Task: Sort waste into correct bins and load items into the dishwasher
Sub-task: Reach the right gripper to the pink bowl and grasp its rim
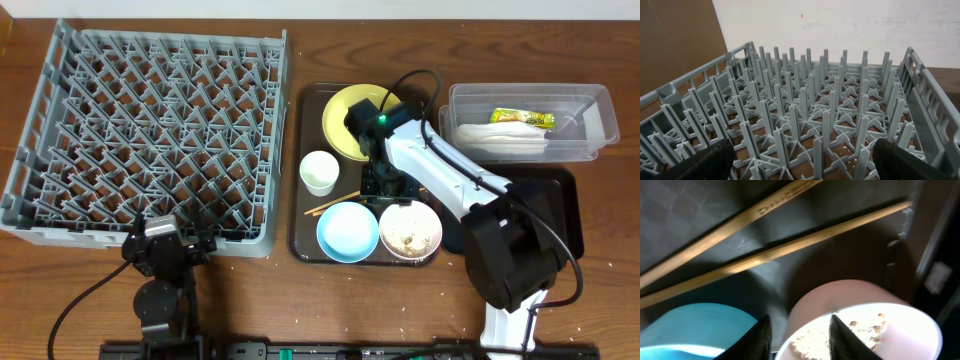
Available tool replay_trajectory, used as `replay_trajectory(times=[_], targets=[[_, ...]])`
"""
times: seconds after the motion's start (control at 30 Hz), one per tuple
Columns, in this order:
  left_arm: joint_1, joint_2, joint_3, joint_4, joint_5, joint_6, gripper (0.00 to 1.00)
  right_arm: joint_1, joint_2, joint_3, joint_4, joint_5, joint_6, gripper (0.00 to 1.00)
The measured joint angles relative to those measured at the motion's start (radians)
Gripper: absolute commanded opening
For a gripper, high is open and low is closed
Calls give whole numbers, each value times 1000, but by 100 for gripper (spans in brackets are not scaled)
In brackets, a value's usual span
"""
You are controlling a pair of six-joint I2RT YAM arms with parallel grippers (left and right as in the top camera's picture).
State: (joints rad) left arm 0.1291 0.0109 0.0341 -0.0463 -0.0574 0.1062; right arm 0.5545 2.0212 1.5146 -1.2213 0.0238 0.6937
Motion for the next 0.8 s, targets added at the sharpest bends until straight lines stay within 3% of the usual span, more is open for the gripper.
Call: replay_trajectory(times=[0.13,0.27,0.33,0.8], targets=[[0,0,0,0,0,0,89,0,0,-40,19,-25,9,22],[0,0,0,0,0,0,89,0,0,-53,23,-48,23,4],[0,0,0,0,0,0,89,2,0,-53,26,-62,32,1],[0,0,0,0,0,0,89,3,-2,-74,31,-60,29,1]])
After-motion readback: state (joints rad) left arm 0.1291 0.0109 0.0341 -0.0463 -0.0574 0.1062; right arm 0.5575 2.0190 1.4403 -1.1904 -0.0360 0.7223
